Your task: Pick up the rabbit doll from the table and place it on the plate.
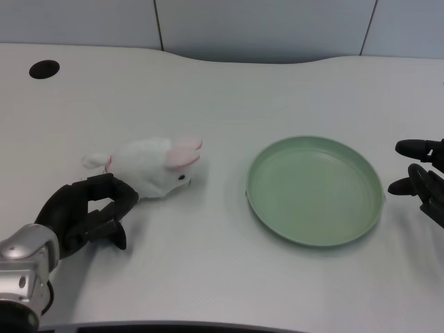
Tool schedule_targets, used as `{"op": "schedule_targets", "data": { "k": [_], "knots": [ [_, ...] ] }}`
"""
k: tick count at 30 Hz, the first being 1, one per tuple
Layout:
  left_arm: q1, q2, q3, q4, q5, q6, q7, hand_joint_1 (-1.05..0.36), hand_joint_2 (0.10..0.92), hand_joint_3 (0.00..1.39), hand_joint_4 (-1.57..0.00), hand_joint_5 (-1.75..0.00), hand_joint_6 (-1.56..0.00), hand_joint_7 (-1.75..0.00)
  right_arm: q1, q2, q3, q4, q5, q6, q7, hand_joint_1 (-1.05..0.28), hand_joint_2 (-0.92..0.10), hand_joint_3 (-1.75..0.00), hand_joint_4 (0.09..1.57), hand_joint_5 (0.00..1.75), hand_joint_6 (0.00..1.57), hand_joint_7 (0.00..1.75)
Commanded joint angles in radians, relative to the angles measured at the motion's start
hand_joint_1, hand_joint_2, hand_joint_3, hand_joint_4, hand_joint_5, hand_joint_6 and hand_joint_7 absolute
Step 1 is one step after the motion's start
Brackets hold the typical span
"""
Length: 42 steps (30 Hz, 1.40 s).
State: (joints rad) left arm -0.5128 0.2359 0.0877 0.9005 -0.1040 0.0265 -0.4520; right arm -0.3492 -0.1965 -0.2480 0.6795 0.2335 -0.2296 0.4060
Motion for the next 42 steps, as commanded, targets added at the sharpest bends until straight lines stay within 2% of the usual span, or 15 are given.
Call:
{"op": "schedule_targets", "data": {
  "k": [1,3,7,10,13,15,22,29,32,37,40,41,42],
  "knots": [
    [0.019,0.004,0.001,0.008,0.002,0.02,0.003,-0.45,0.921,0.35,-0.8,-1.75,-0.61,-1.72,0.01,-0.017,-0.008,-0.005,0.005,-0.004,-0.005,-0.27,-0.92,-0.48,0.36,1.36,0.41,0.85],
    [0.026,0.006,-0.001,0.001,0.006,0.014,0.002,-0.46,0.921,0.35,-0.8,-1.75,-0.61,-1.72,0.009,-0.015,-0.009,0.004,0.004,-0.019,-0.003,-0.29,-0.92,-0.47,0.37,1.37,0.41,0.86],
    [0.035,0.008,0.0,-0.013,0.005,0.024,0.001,-0.47,0.921,0.35,-0.8,-1.75,-0.6,-1.72,0.011,-0.015,-0.005,0.005,-0.004,-0.026,-0.011,-0.29,-0.92,-0.46,0.36,1.37,0.41,0.86],
    [0.036,0.012,-0.003,-0.018,0.007,0.032,-0.008,-0.46,0.921,0.35,-0.79,-1.75,-0.59,-1.72,0.015,-0.014,-0.002,-0.011,-0.006,-0.015,-0.02,-0.29,-0.92,-0.46,0.35,1.35,0.41,0.86],
    [0.039,0.021,-0.021,-0.017,0.025,0.01,-0.017,-0.48,0.921,0.36,-0.79,-1.75,-0.58,-1.74,0.011,-0.015,-0.003,-0.004,-0.002,-0.006,-0.021,-0.29,-0.92,-0.46,0.35,1.34,0.41,0.85],
    [0.042,0.021,-0.019,-0.016,0.02,-0.008,-0.026,-0.48,0.921,0.36,-0.78,-1.75,-0.58,-1.75,0.012,-0.016,-0.003,-0.005,-0.001,-0.008,-0.017,-0.29,-0.92,-0.45,0.35,1.34,0.42,0.86],
    [0.057,0.009,-0.001,-0.031,0.0,-0.06,-0.03,-0.48,0.921,0.35,-0.76,-1.75,-0.58,-1.68,0.019,-0.015,0.002,-0.023,-0.005,-0.004,-0.027,-0.26,-0.92,-0.48,0.36,1.34,0.42,0.85],
    [0.075,0.003,0.0,-0.056,-0.001,-0.101,-0.025,-0.49,0.921,0.35,-0.74,-1.75,-0.58,-1.63,0.022,-0.016,0.005,-0.021,-0.004,-0.008,-0.023,-0.27,-0.92,-0.47,0.37,1.32,0.41,0.83],
    [0.101,0.002,-0.015,-0.131,0.029,-0.207,0.007,-0.52,0.921,0.34,-0.72,-1.75,-0.61,-1.58,0.027,-0.01,0.008,-0.034,-0.006,-0.002,-0.034,-0.28,-0.92,-0.47,0.38,1.33,0.42,0.84],
    [0.139,0.019,-0.052,-0.244,0.122,-0.325,0.098,-0.54,0.921,0.36,-0.69,-1.75,-0.62,-1.52,0.038,-0.011,0.019,-0.059,-0.015,0.009,-0.044,-0.29,-0.92,-0.47,0.36,1.33,0.42,0.84],
    [0.134,0.062,-0.093,-0.292,0.231,-0.404,0.162,-0.51,0.921,0.36,-0.59,-1.75,-0.5,-1.62,0.042,-0.012,0.026,-0.065,-0.023,0.003,-0.046,-0.28,-0.92,-0.48,0.35,1.32,0.41,0.83],
    [0.128,0.077,-0.107,-0.308,0.263,-0.416,0.176,-0.52,0.921,0.36,-0.55,-1.75,-0.47,-1.6,0.043,-0.011,0.026,-0.067,-0.025,0.005,-0.048,-0.27,-0.92,-0.48,0.35,1.32,0.41,0.82],
    [0.122,0.088,-0.116,-0.319,0.283,-0.429,0.183,-0.52,0.921,0.34,-0.5,-1.71,-0.47,-1.48,0.044,-0.01,0.026,-0.071,-0.025,0.009,-0.05,-0.28,-0.92,-0.48,0.35,1.31,0.41,0.82]
  ]
}}
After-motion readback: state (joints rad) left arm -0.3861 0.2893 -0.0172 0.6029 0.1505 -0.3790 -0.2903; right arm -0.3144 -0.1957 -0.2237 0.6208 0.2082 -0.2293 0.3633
